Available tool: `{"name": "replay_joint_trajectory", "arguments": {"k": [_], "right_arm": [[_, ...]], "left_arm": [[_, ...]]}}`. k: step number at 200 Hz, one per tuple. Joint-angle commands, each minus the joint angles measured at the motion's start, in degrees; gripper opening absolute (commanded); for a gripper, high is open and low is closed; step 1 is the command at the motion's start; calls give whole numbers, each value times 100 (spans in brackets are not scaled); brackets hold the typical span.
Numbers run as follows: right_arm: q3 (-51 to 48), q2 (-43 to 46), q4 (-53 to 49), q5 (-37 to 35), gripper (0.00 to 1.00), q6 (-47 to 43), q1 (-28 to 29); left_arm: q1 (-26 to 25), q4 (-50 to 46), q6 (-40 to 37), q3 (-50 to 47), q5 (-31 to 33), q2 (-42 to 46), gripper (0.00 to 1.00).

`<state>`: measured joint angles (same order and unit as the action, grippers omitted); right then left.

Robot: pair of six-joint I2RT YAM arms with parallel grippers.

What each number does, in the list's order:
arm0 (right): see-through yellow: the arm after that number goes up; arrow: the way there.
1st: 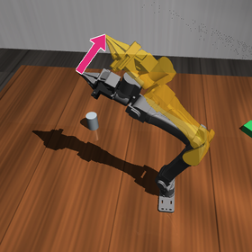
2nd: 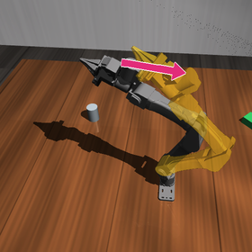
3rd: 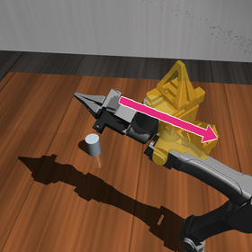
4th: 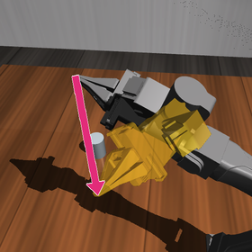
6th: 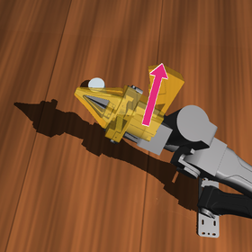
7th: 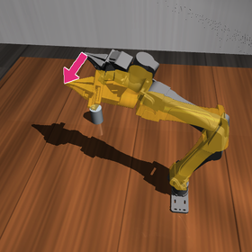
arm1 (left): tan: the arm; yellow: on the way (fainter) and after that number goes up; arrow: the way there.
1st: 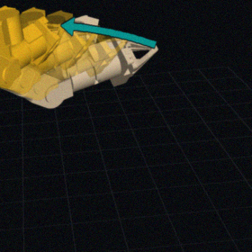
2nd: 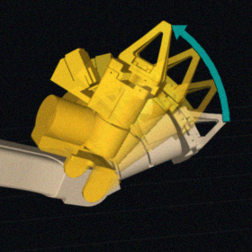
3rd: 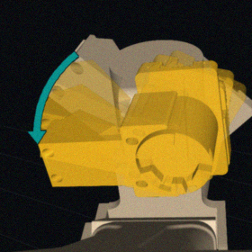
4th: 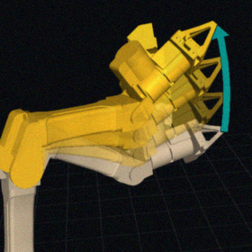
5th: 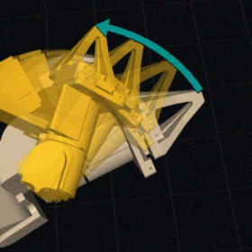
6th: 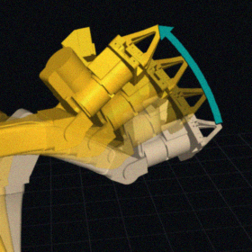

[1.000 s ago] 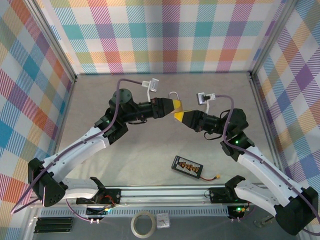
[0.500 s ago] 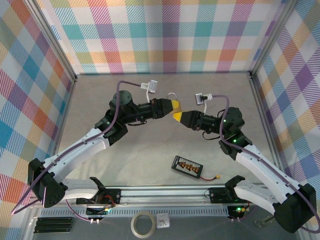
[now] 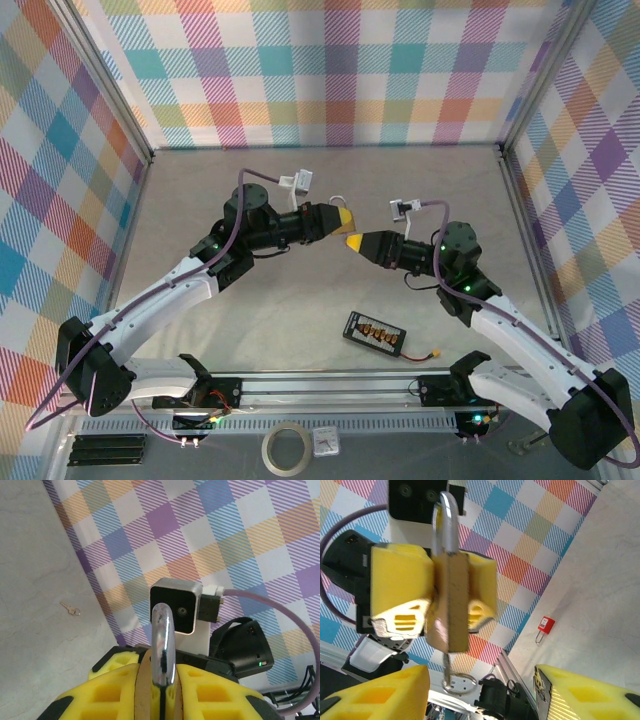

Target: Unlock with the key

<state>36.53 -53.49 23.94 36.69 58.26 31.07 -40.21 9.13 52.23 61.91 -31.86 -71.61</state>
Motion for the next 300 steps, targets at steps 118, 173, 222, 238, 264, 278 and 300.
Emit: {"name": "replay_joint_trajectory", "arguments": {"k": [118, 173, 222, 238, 264, 278, 300], "right_arm": [[-293, -73, 1366, 155, 27, 765, 9], [-287, -196, 1394, 88, 18, 739, 136], [-185, -313, 1473, -71, 0, 879, 141], [-90, -434, 1651, -92, 0, 986, 115], [176, -727, 2007, -37, 0, 1195, 25], [314, -894, 2226, 30, 0, 1352, -42], [364, -1037, 2616, 62, 0, 1669, -198]], "left_arm": [[49, 669, 182, -133, -22, -132, 0], [51, 772, 234, -161, -48, -160, 0], [9, 1216, 358, -365, -137, -127, 0], [-59, 1375, 357, -457, -152, -92, 0], [-289, 1623, 326, -671, -183, -81, 0], [-409, 1830, 328, -834, -202, -65, 0], [-485, 2035, 289, -1049, -251, 27, 0]]}}
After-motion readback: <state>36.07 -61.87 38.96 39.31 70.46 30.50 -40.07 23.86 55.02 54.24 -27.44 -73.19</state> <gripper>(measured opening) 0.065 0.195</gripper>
